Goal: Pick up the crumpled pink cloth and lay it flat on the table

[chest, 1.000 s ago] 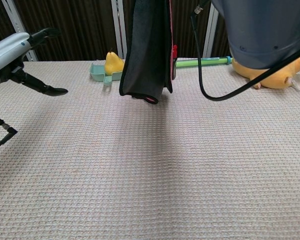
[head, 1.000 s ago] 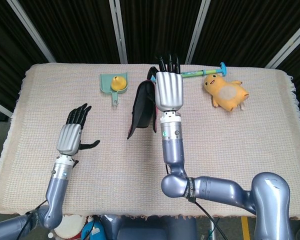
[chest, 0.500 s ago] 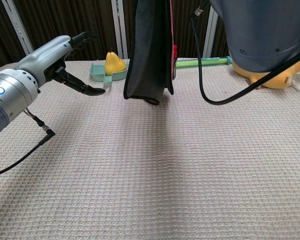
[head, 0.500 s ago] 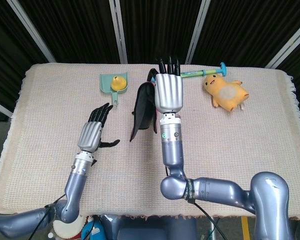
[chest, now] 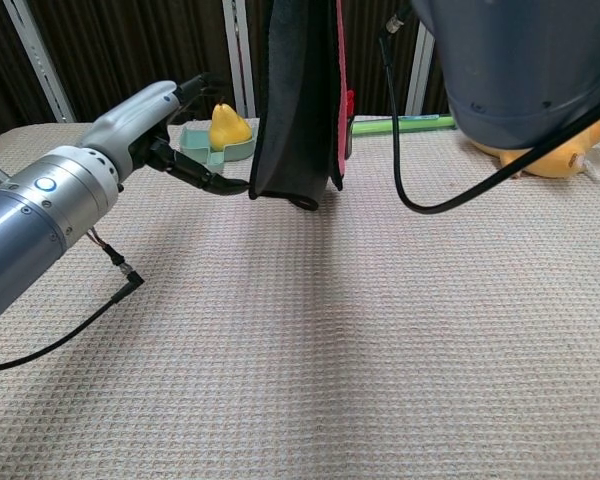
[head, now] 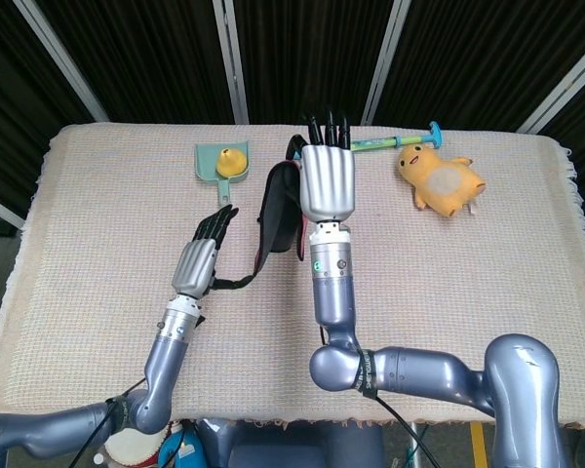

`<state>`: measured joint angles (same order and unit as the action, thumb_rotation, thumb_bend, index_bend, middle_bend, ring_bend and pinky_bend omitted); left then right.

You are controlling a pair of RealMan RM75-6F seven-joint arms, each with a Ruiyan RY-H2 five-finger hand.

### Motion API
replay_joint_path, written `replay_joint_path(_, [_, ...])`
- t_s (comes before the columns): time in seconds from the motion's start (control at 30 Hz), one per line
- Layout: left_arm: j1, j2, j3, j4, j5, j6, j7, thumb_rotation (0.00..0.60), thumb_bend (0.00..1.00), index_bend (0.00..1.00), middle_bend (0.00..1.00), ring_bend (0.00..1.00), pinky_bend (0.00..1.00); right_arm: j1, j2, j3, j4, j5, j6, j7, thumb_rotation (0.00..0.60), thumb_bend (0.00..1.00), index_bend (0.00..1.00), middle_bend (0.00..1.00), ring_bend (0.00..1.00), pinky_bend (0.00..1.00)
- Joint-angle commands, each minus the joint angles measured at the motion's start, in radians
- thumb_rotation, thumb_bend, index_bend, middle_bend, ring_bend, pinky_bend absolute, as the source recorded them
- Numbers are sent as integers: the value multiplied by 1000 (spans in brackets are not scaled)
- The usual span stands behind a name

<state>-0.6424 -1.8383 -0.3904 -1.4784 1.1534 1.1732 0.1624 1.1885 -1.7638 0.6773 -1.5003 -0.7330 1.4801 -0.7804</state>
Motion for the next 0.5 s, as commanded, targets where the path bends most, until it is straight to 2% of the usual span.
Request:
replay_joint_path(0.03, [-9,-12,-1,-1,-5,2,-3,600,0,0,0,0,6,1,-3,-3,-4,0,7,-3,600,528,610,201,0,0])
replay_joint_path(0.3, [-6,-7,19,-66,-3,17,6,600,0,0,0,0,5,11,-11,-6,-5,-1,16,-8,600,528,610,201,0,0])
replay_joint_path(0.5, [-14,-27,32,-44,-4,33,32,600,0,0,0,0,6,13,-11,-10,-20,1,22,-15,600,528,610,201,0,0])
